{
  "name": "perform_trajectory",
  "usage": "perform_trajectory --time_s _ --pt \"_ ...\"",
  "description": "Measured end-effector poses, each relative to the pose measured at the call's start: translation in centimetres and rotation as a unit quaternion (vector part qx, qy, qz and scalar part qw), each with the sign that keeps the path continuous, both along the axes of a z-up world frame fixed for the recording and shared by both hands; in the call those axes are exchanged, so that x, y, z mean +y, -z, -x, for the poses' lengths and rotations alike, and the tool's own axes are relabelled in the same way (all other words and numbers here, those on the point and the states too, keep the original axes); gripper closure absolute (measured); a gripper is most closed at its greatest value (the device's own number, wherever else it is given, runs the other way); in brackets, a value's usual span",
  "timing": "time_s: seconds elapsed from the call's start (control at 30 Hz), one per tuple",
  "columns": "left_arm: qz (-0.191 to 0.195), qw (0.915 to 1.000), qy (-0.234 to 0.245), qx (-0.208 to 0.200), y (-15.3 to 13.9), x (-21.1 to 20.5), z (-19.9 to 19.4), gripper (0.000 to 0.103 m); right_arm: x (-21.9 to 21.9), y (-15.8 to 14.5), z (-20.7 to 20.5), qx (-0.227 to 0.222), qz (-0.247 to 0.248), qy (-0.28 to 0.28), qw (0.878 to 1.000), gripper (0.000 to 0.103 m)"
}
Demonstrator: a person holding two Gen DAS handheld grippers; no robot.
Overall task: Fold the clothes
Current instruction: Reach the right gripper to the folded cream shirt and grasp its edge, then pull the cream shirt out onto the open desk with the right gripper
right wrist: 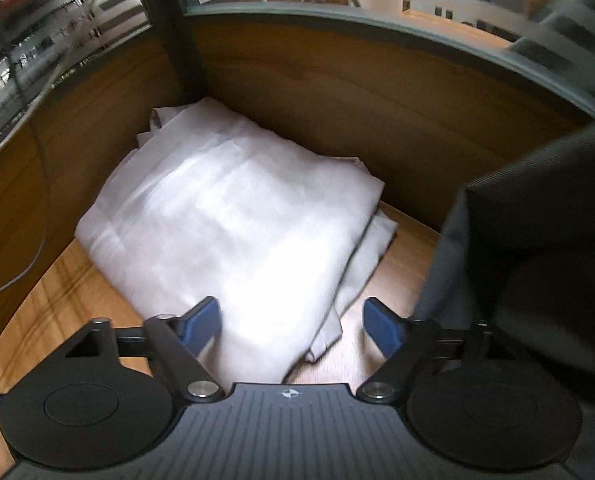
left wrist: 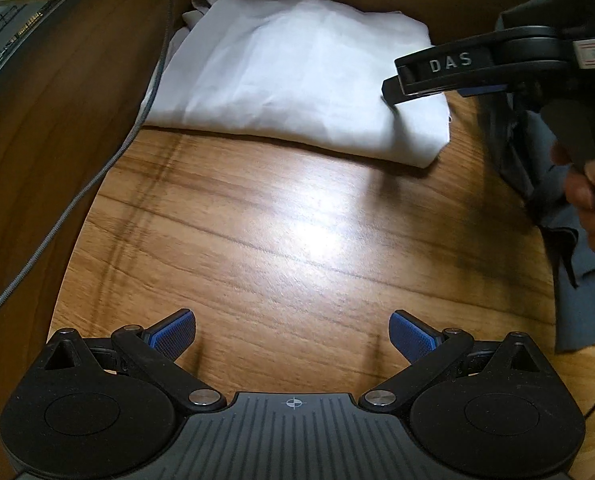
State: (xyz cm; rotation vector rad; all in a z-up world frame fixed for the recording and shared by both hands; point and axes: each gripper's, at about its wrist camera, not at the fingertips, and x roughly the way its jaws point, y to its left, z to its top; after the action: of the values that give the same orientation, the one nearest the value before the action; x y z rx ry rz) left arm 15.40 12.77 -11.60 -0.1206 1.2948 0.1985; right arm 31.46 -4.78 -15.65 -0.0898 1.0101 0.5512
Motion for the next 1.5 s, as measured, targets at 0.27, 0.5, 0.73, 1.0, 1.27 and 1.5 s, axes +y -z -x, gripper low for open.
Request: perform_trajectory --time_s 0.27,0.5,0.73,1.0,1.27,1.5 --pt "-0.007 0.9998 -0.01 -0.014 -1.0 0.3 0.7 0.0 0.5 0.4 -0.2 0.01 -0.007 -0.026 1.0 0.097" --pt "-0.013 0.9993 -0.019 -0.029 -2.0 0.5 1.5 0.0 0.5 -2.0 2.9 -0.007 -0.002 -0.063 0.998 0.098" --pt "-0.018 0.998 -0.002 -0.06 -4.1 0.0 2.9 0.0 -2.3 -3.6 9.0 0.013 0.001 -0.063 0.998 0.098" --pt "-0.022 0.9954 0.051 -0.078 -5.3 -2.4 5.0 0.0 -8.2 -4.7 18.6 0.046 0.011 -0.035 0.998 0.098" --pt "0.003 0.9932 0.099 -0.062 -4.5 -4.8 9.1 0.0 -17.1 -4.0 27.2 0.067 0.07 0.025 0.995 0.098" --pt "0.017 0.9924 0.11 -0.052 -4.2 -5.9 13.0 0.0 -22.6 -3.3 31.1 0.062 0.133 0.064 0.987 0.09"
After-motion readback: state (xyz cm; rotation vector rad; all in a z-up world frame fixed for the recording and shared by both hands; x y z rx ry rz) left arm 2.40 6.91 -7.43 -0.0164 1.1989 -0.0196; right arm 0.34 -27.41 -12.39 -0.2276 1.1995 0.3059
